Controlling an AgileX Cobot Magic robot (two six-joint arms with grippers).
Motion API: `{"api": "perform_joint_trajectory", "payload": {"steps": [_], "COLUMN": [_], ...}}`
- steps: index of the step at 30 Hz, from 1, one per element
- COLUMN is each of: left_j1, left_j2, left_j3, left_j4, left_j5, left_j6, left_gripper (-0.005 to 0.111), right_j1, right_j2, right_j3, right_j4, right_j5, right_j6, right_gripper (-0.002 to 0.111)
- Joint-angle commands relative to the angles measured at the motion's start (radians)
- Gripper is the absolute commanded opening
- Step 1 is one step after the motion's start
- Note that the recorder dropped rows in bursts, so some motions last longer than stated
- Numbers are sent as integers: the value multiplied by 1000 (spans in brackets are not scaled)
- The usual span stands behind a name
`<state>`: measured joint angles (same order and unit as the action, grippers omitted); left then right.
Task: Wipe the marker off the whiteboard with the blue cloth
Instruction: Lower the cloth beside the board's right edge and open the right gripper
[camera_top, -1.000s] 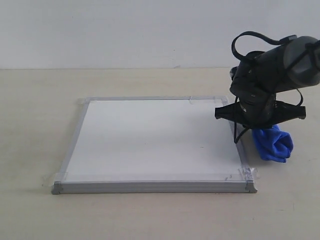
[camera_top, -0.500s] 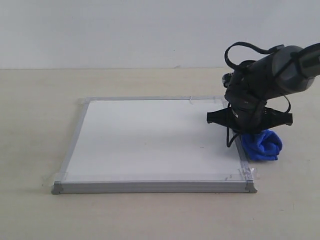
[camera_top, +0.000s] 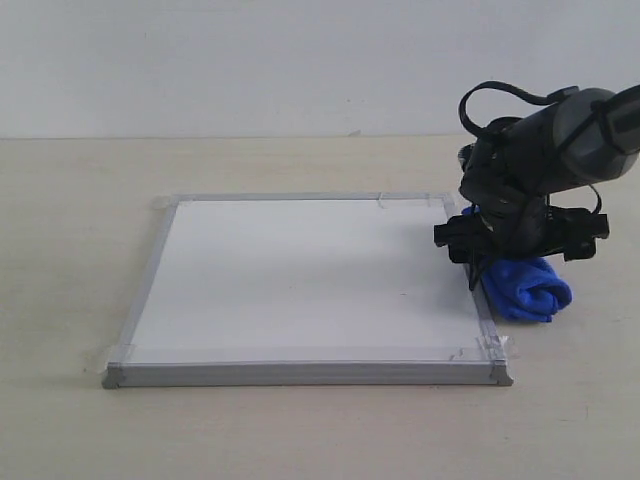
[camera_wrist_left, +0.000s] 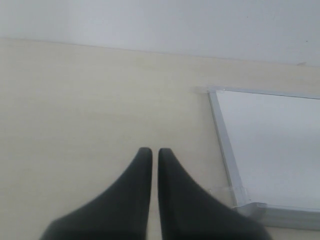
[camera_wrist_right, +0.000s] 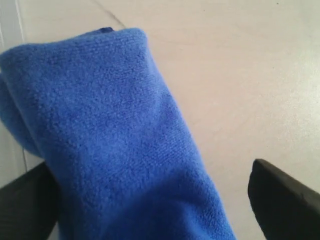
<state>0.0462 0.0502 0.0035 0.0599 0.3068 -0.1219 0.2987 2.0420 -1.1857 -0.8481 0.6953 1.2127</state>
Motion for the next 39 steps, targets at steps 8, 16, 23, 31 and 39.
{"api": "perform_joint_trajectory", "payload": {"steps": [8, 16, 23, 31, 39], "left_j1": [1, 1, 1, 1, 1], "left_j2": [-4, -4, -4, -4, -4], "left_j3": [-3, -3, -3, -3, -3], "left_j4": [-7, -7, -7, -7, -7], "left_j5": [-3, -3, -3, -3, -3], "left_j6": [4, 4, 4, 4, 4], "left_gripper": [4, 4, 4, 4, 4], "right_j1": [10, 10, 10, 10, 10], "right_j2": [-179, -294, -237, -203, -203], "right_j3": [-3, 5, 113, 152, 218], "right_j4": [34, 18, 24, 28, 55], "right_j5": [-85, 98, -10, 17, 0], "right_j6": [-162, -396, -400, -378, -393], "right_gripper": [78, 0, 1, 1, 1]}}
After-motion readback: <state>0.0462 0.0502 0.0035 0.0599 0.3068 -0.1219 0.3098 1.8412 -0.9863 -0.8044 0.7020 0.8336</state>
